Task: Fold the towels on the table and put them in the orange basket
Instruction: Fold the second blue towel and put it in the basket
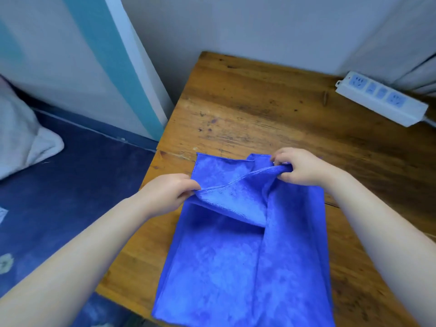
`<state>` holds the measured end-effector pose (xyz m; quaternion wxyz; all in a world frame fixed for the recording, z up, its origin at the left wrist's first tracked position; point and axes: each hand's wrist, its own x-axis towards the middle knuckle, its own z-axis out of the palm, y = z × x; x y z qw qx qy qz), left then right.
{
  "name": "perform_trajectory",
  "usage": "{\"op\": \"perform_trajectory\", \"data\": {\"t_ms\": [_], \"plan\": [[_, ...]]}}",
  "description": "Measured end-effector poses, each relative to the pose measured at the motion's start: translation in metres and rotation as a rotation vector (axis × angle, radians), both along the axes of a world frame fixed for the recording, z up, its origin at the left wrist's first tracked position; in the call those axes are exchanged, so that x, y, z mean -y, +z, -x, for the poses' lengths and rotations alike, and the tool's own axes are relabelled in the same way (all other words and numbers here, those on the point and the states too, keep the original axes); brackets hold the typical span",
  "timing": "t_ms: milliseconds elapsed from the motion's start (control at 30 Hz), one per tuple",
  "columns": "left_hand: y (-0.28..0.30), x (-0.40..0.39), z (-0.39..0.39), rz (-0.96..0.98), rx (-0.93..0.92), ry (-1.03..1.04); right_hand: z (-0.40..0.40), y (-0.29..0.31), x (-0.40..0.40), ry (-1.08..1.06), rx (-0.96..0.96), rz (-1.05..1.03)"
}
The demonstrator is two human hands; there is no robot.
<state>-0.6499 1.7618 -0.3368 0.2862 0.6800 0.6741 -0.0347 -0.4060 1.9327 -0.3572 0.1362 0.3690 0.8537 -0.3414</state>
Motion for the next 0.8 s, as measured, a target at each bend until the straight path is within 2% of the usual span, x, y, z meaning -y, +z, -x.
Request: {"op": "perform_trajectory", "data": {"t_ms": [133, 267, 433, 533, 600, 700, 800], "plan": [[0.000, -0.008, 0.002, -0.145, 0.067, 0.084, -0.011, -0.006, 0.006, 0.041, 0.057, 0.082], [-0.013, -0.035, -0.006, -0.249, 0.086, 0.253, -0.015, -0.008, 0.002, -0.176, 0.002, 0.164], [-0.037, -0.066, -0.012, -0.133, -0.153, 0.297, -0.022, -0.010, -0.009, -0.307, 0.000, 0.109], [-0.047, -0.078, -0.011, -0.087, -0.189, 0.271, -0.027, -0.013, -0.014, -0.350, -0.036, 0.101], [-0.051, -0.083, -0.010, -0.063, -0.183, 0.241, -0.029, -0.012, -0.016, -0.354, -0.050, 0.152], [-0.055, -0.085, -0.007, -0.042, -0.178, 0.166, -0.035, -0.006, -0.019, -0.436, -0.101, 0.356], [-0.056, -0.086, -0.004, -0.004, -0.222, 0.070, -0.044, -0.001, -0.025, -0.519, -0.147, 0.399]]}}
